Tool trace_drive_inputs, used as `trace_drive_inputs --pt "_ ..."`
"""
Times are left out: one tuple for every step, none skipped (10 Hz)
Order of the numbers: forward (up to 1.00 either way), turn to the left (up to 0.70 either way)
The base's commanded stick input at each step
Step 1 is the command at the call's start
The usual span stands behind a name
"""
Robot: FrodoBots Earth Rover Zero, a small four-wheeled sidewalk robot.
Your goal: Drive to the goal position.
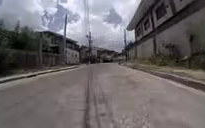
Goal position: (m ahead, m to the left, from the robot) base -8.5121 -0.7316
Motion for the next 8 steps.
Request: trace_drive_inputs --pt "1.00 -0.02" --pt "1.00 -0.29" --pt "1.00 -0.40" --pt "1.00 -0.29" --pt "1.00 -0.12" --pt "1.00 0.00" --pt "1.00 0.00" --pt "1.00 0.00"
